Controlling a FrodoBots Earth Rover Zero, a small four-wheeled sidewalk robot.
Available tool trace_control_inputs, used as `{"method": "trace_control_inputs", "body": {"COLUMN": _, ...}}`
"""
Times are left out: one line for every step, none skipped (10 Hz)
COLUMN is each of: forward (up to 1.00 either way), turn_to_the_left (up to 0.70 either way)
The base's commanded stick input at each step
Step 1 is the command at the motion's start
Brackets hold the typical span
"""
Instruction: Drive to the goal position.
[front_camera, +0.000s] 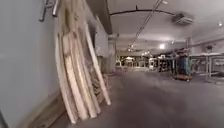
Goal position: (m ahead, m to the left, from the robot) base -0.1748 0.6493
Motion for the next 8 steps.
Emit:
{"method": "trace_control_inputs", "body": {"forward": 0.45, "turn_to_the_left": -0.27}}
{"method": "trace_control_inputs", "body": {"forward": 0.45, "turn_to_the_left": -0.27}}
{"method": "trace_control_inputs", "body": {"forward": 0.45, "turn_to_the_left": -0.27}}
{"method": "trace_control_inputs", "body": {"forward": 0.45, "turn_to_the_left": -0.27}}
{"method": "trace_control_inputs", "body": {"forward": 0.45, "turn_to_the_left": -0.27}}
{"method": "trace_control_inputs", "body": {"forward": 0.45, "turn_to_the_left": -0.27}}
{"method": "trace_control_inputs", "body": {"forward": 0.45, "turn_to_the_left": -0.27}}
{"method": "trace_control_inputs", "body": {"forward": 0.45, "turn_to_the_left": -0.27}}
